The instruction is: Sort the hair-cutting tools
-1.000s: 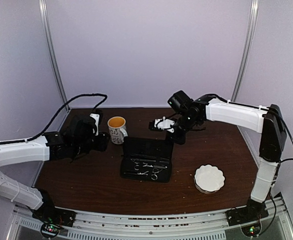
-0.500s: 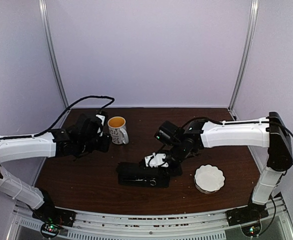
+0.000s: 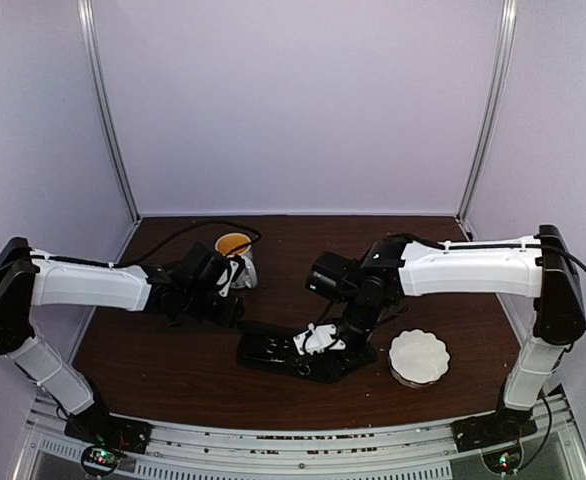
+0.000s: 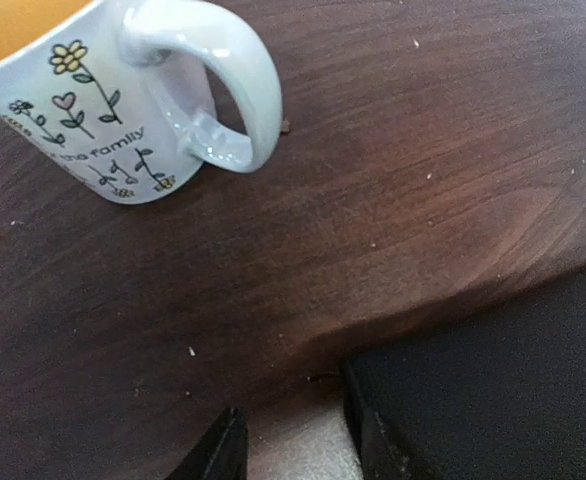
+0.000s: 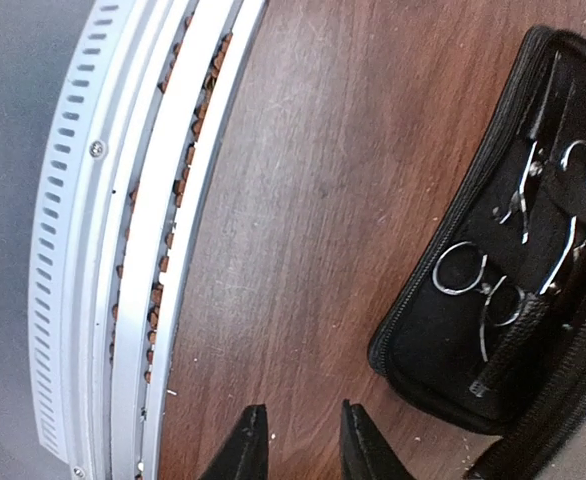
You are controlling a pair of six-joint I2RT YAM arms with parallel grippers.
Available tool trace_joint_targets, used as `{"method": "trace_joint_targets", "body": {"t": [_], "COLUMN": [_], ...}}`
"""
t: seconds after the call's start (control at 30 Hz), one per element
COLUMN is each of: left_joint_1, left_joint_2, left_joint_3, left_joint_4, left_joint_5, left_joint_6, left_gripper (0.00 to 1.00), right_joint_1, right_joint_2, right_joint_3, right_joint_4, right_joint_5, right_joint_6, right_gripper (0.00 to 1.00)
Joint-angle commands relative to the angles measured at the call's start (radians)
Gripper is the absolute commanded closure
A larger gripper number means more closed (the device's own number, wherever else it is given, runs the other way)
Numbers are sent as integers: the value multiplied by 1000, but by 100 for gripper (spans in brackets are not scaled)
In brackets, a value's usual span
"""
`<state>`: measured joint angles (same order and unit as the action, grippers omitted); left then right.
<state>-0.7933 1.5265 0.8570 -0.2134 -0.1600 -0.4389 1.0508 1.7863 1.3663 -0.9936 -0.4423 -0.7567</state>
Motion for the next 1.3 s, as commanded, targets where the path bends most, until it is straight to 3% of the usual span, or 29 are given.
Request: {"method": "trace_joint_targets", "body": {"t": [0.0, 0.13, 0.27, 0.4, 0.5, 0.67, 0.97, 1.1, 1.27], "left_joint_1": [6, 10, 11, 12, 12, 11, 11, 11, 11], "left_joint_2": [41, 66, 148, 199, 203, 203, 171, 95, 16], "left_joint_3": [71, 98, 131, 131, 110, 73, -10, -87, -143], "left_joint_4": [27, 18, -6, -20, -19, -10, 19, 55, 80], "left_joint_5": [114, 137, 231, 326, 354, 371, 380, 373, 362], "left_joint_6": [35, 59, 86, 83, 63, 49, 4, -34, -64], "left_gripper": [57, 58, 64, 72, 74, 74, 75, 74, 73], "right_joint_1": [-40, -120, -204, -255, -254, -209, -57, -62, -121], "right_joint_2": [-54, -63, -62, -81, -88, 29, 221, 250, 217], "right_joint_3": [80, 137, 202, 157, 73, 71, 45, 17, 16], "right_joint_4": [-111, -166, -193, -10, 148, 206, 230, 277, 262], "right_joint_5": [-75, -132, -186, -110, -28, -43, 138, 317, 346], "right_joint_6": [-47, -86, -81, 76, 146, 217, 146, 93, 45], "right_gripper": [74, 74, 73, 71, 67, 67, 68, 69, 69]}}
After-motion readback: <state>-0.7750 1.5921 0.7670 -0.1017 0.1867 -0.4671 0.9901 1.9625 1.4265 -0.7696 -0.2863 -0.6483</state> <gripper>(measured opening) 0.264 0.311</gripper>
